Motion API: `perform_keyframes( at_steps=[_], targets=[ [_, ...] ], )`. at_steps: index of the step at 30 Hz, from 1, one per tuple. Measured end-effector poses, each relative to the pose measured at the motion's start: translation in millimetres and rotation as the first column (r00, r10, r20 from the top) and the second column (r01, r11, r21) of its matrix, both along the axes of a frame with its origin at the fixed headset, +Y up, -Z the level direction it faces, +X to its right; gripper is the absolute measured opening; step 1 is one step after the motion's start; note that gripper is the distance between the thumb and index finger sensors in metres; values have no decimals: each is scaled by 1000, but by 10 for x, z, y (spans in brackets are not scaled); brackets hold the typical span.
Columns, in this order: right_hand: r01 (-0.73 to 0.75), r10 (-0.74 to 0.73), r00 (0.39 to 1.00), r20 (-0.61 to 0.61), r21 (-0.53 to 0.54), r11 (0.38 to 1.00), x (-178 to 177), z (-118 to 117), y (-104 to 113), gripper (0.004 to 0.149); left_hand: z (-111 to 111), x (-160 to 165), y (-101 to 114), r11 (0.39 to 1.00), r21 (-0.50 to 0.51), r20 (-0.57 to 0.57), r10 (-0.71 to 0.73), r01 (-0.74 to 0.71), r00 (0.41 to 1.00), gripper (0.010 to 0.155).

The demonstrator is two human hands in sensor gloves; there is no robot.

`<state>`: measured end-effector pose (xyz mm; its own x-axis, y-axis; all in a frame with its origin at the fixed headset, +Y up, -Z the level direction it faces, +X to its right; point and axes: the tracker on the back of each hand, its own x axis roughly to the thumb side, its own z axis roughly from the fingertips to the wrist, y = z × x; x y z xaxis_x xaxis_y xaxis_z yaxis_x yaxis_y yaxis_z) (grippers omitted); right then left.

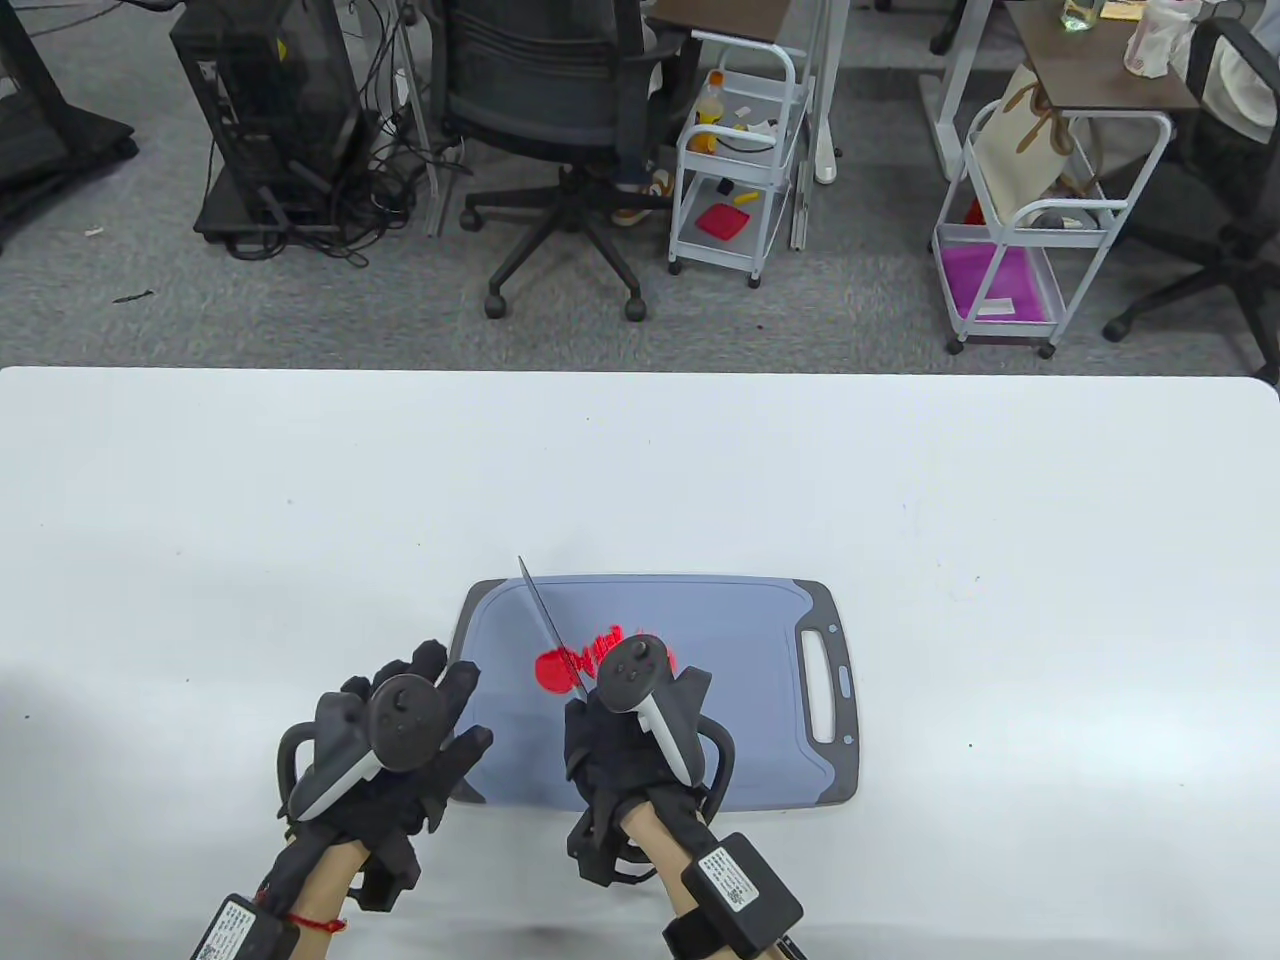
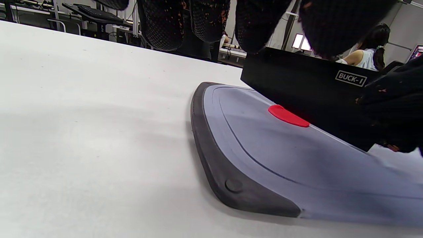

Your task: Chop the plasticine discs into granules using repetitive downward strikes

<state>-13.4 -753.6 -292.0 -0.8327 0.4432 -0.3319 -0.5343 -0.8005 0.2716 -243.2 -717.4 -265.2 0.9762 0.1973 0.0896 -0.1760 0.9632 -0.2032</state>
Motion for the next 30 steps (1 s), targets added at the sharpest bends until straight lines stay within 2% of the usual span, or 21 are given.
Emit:
perform_keyframes(
  at_steps=[3,5,7,9,11,12,17,19,22,25,30],
  targets=[
    [-34,34,999,-6,-99,995,-68,-59,18,50,-35,-39,1,999,-18,-20,48,-48,999,71],
    [-21,22,1000,2,-118,993,-55,-77,5,51,-40,-50,2,998,-21,-21,58,-59,998,71],
    [69,-67,997,40,-60,996,-2,-82,-90,50,-42,-49,1,998,-23,-19,56,-56,998,71],
    [67,-64,997,42,-64,996,1,-83,-83,50,-43,-46,6,998,-20,-18,52,-53,998,71],
    [122,-126,989,77,46,991,10,-70,-136,50,-43,-55,4,999,-18,-20,50,-51,999,71],
    [137,-141,988,66,62,989,20,-78,-137,49,-36,-61,-2,999,-14,-18,42,-42,999,71],
    [138,-140,990,22,72,988,57,-24,-20,50,-30,-85,4,1000,-5,-30,21,-21,999,71],
    [94,-94,996,-5,44,995,50,17,33,50,-32,-71,0,1000,-6,-28,24,-25,999,71],
    [79,-78,997,-16,26,997,18,41,11,51,-27,-57,-4,1000,-5,-27,13,-14,1000,72],
    [-1,2,1000,-22,26,1000,-28,36,-18,51,-25,-52,-4,1000,-7,-26,14,-14,1000,72],
    [-60,57,998,-27,-145,988,-117,-81,31,53,-52,-38,-26,994,-62,-22,88,-89,996,71]
  ],
)
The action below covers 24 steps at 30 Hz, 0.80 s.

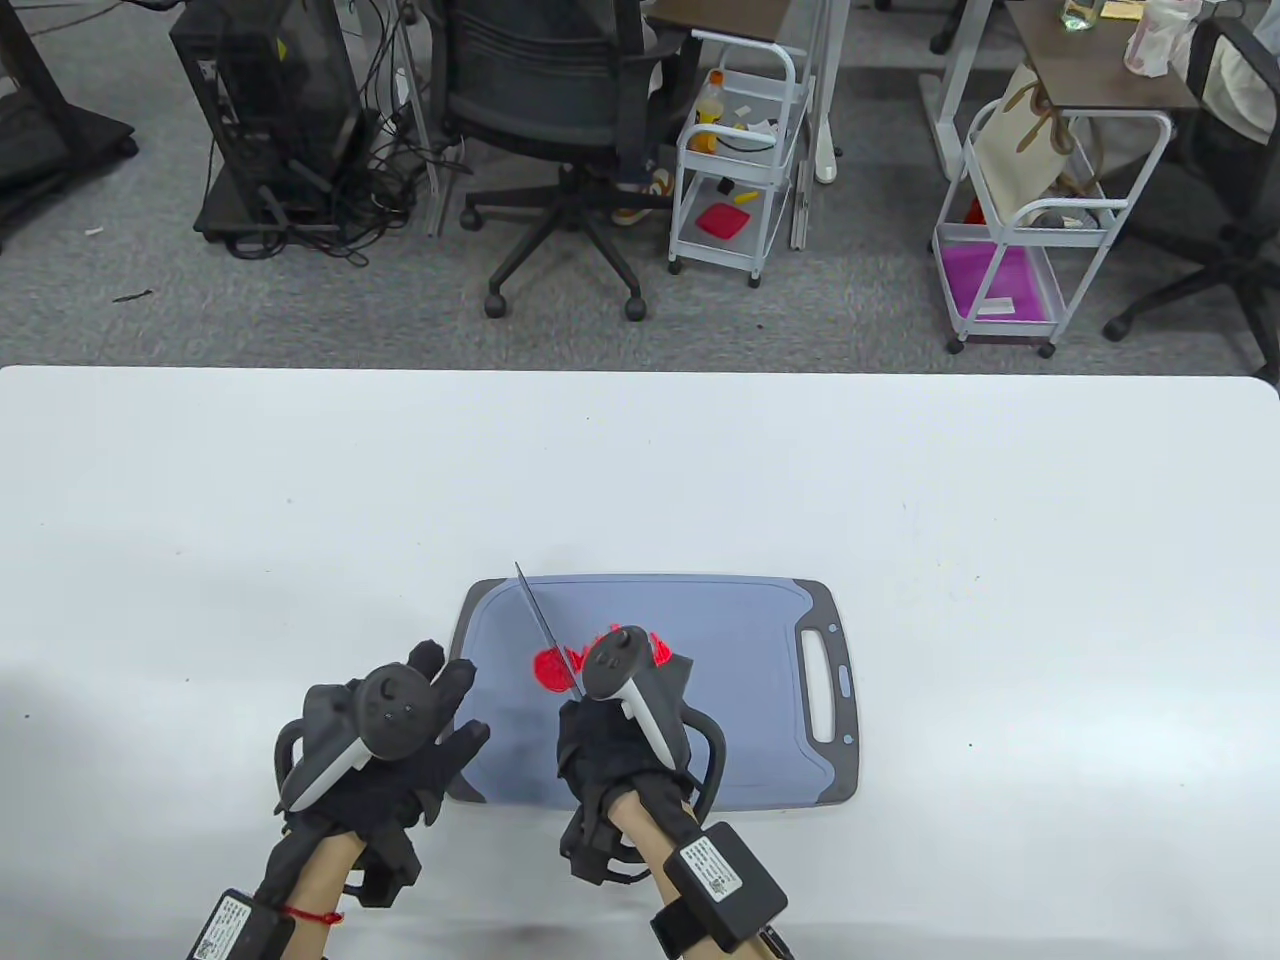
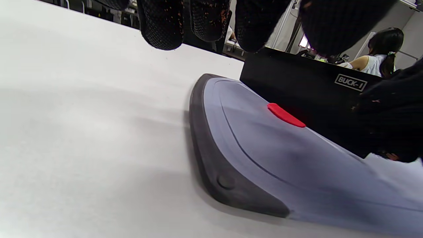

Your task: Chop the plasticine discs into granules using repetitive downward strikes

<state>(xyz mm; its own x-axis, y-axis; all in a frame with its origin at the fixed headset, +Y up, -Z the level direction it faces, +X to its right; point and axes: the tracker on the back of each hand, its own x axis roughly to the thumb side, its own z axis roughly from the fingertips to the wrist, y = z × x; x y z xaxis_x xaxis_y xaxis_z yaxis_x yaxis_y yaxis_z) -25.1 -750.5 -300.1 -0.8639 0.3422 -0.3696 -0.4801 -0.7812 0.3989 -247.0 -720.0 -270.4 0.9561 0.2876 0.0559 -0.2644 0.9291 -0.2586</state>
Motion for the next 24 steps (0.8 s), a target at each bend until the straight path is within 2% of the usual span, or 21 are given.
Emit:
perform_keyframes(
  at_steps=[4,7,11,15,18,22,24],
  targets=[
    [69,-72,996,49,63,996,46,8,-96,53,12,17,33,1000,20,16,-6,5,1000,71],
    [70,-88,994,70,229,971,24,55,-138,51,20,-12,44,1000,31,12,-2,2,1000,72],
    [109,-123,992,39,260,960,46,91,-98,51,37,-59,41,999,40,-2,-31,31,1000,72],
    [111,-117,993,15,225,968,81,129,-5,51,30,-47,52,999,46,-6,-21,21,1000,72],
    [98,-98,995,-6,159,982,79,130,-20,51,36,-12,39,998,44,3,-43,43,999,72],
    [-18,19,1000,-13,76,997,-9,60,-12,51,36,-1,31,999,40,5,-32,31,999,71],
    [-28,28,999,-17,22,999,-51,33,-12,52,45,3,21,1000,29,12,-11,10,1000,72]
  ],
)
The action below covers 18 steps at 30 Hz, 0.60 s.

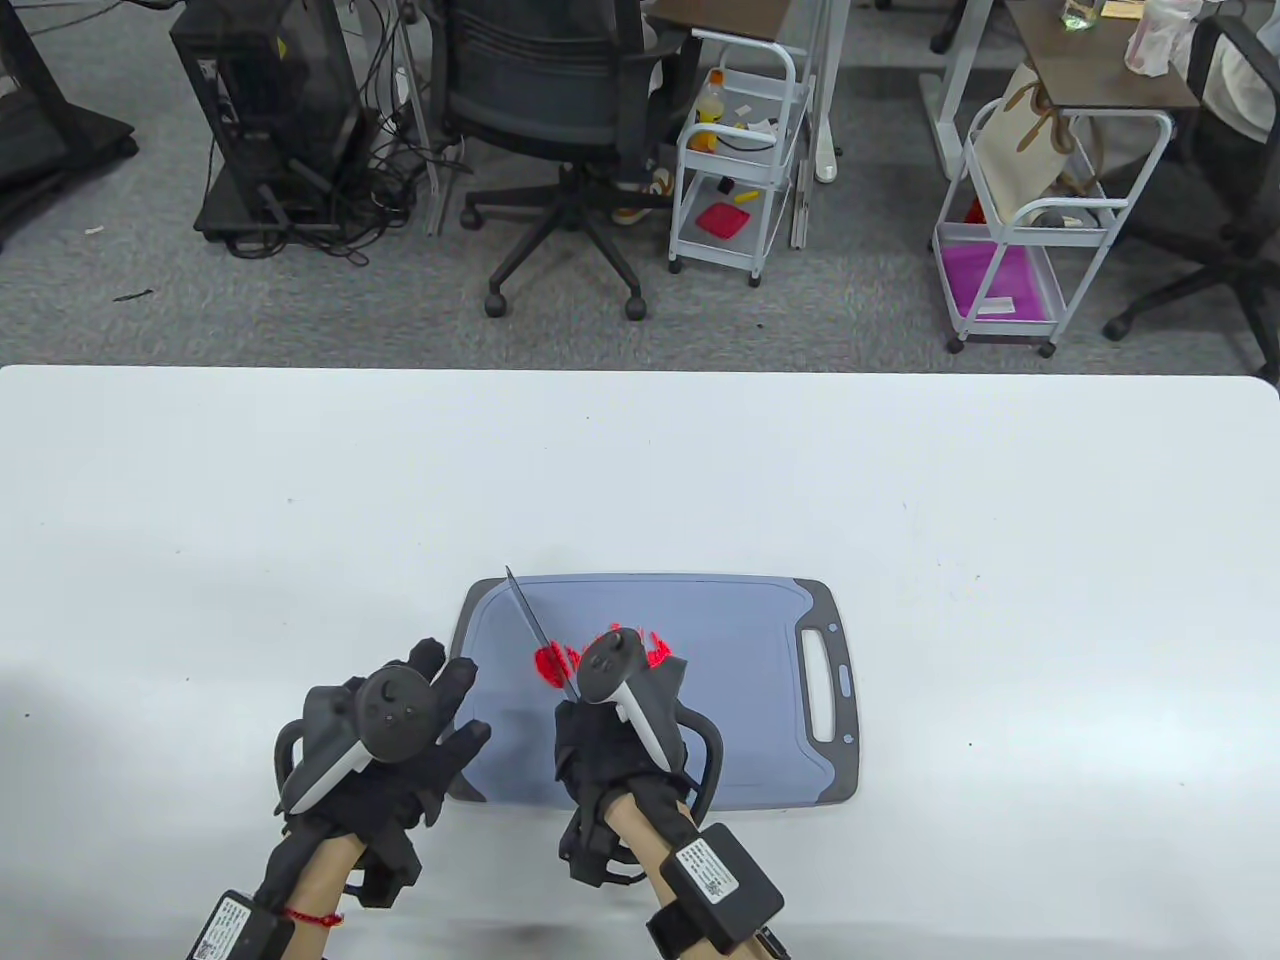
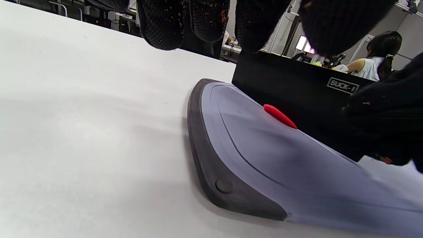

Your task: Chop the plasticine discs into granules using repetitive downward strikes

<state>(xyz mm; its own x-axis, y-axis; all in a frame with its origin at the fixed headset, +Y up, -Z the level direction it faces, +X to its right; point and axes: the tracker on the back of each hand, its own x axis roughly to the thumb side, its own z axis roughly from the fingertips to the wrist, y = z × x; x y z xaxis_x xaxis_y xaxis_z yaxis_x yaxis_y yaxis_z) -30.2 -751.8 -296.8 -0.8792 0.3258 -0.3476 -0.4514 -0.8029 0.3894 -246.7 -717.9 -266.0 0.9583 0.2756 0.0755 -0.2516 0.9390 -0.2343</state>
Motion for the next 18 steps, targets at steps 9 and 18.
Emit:
perform_keyframes(
  at_steps=[9,18],
  targets=[
    [342,-351,930,106,94,935,316,17,-218,51,-9,-20,11,1000,14,-1,-2,2,1000,71],
    [162,-163,987,-6,127,979,186,72,-53,52,-27,-35,-26,999,1,-15,-34,34,999,72]
  ],
)
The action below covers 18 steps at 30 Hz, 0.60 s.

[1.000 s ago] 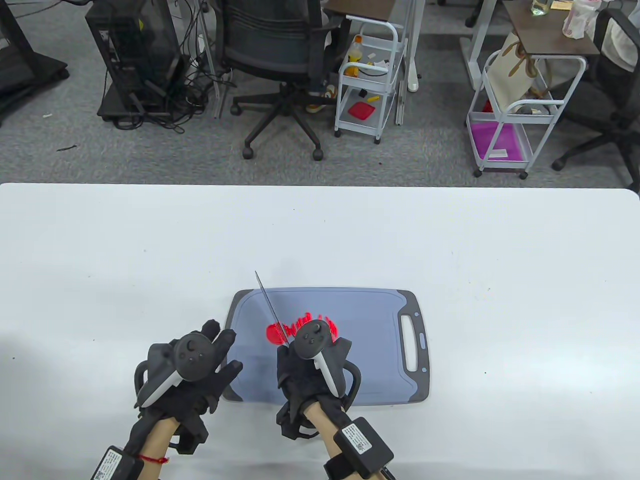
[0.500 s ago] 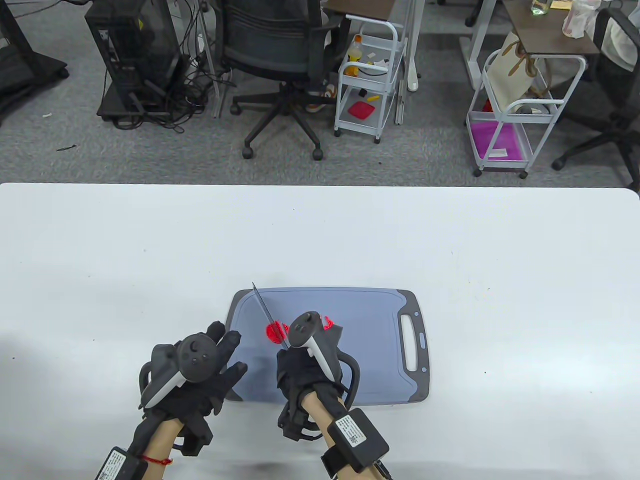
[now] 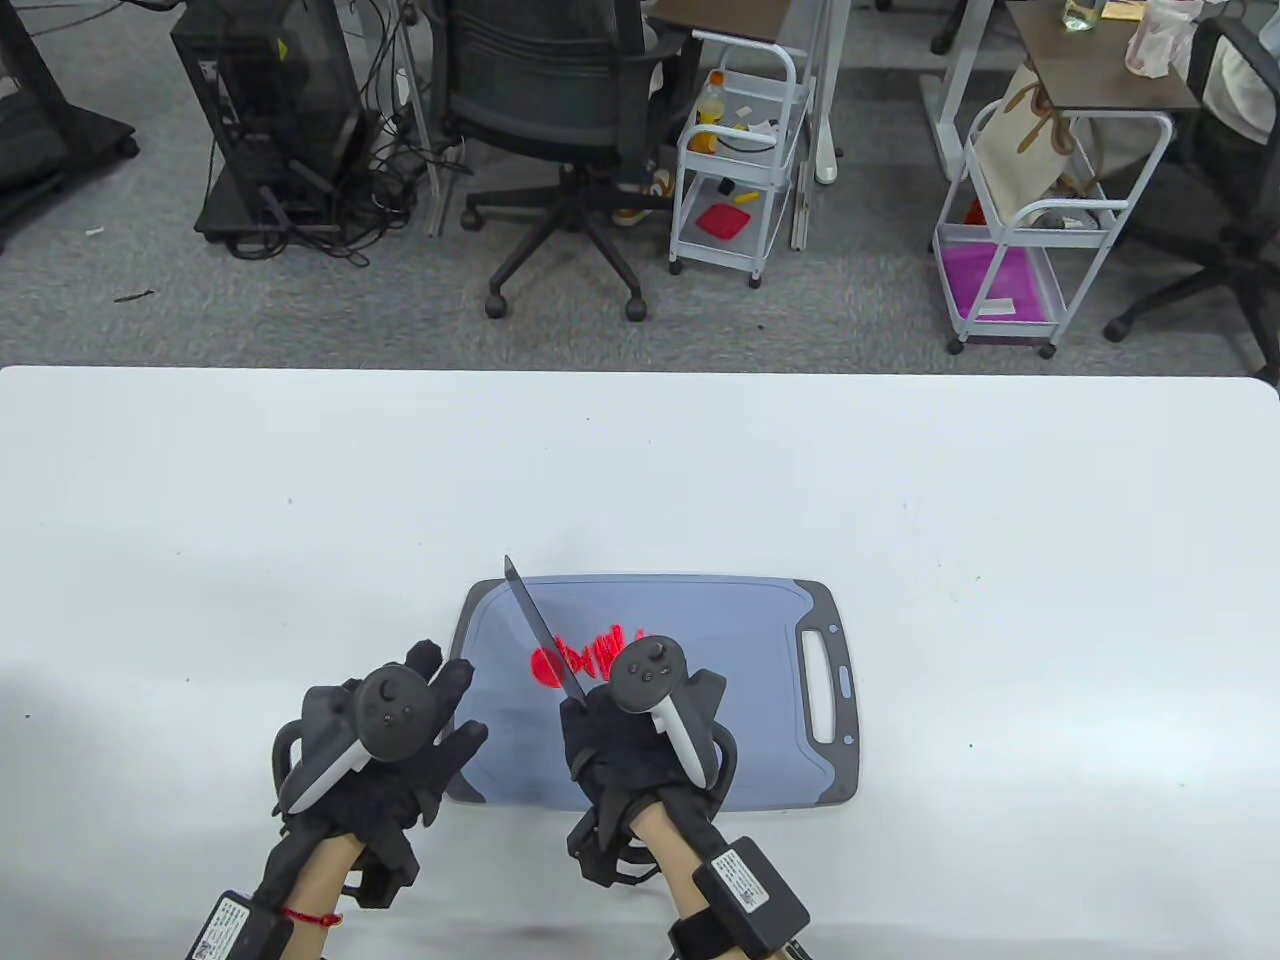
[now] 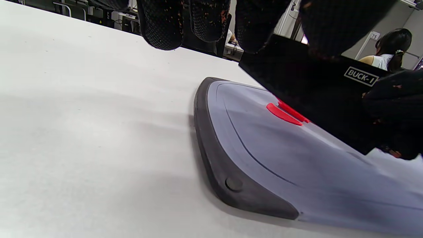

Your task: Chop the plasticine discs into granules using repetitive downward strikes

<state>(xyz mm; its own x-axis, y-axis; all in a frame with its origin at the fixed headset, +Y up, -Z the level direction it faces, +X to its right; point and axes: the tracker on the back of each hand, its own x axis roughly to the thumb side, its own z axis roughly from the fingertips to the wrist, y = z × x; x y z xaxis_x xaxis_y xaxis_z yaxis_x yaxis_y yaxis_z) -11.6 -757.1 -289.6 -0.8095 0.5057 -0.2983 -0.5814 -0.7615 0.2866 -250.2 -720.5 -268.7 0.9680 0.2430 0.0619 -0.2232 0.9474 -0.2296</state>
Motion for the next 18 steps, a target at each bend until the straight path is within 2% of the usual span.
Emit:
perform_keyframes(
  at_steps=[2,3,6,7,14,16,18],
  targets=[
    [-49,49,999,5,7,999,-40,7,7,51,-1,3,-1,1000,1,1,0,0,1000,71],
    [-99,98,995,-12,-56,994,-92,-25,32,51,-1,3,-1,1000,-1,2,3,-3,1000,71],
    [-181,177,983,-43,-123,976,-179,-91,86,53,-18,10,-2,1000,-11,4,29,-29,1000,72],
    [-150,148,989,-30,-121,981,-169,-114,49,53,-22,14,-5,999,-19,1,35,-35,999,72],
    [-29,28,996,83,9,1000,-144,-74,-55,51,-6,-9,6,1000,-6,-2,22,-22,1000,71],
    [-16,13,998,63,58,998,-107,-42,-68,52,11,-19,11,1000,3,-4,6,-6,1000,71],
    [-2,1,999,39,43,999,-89,-20,-47,52,9,-20,19,1000,10,-5,-1,1,1000,71]
  ],
)
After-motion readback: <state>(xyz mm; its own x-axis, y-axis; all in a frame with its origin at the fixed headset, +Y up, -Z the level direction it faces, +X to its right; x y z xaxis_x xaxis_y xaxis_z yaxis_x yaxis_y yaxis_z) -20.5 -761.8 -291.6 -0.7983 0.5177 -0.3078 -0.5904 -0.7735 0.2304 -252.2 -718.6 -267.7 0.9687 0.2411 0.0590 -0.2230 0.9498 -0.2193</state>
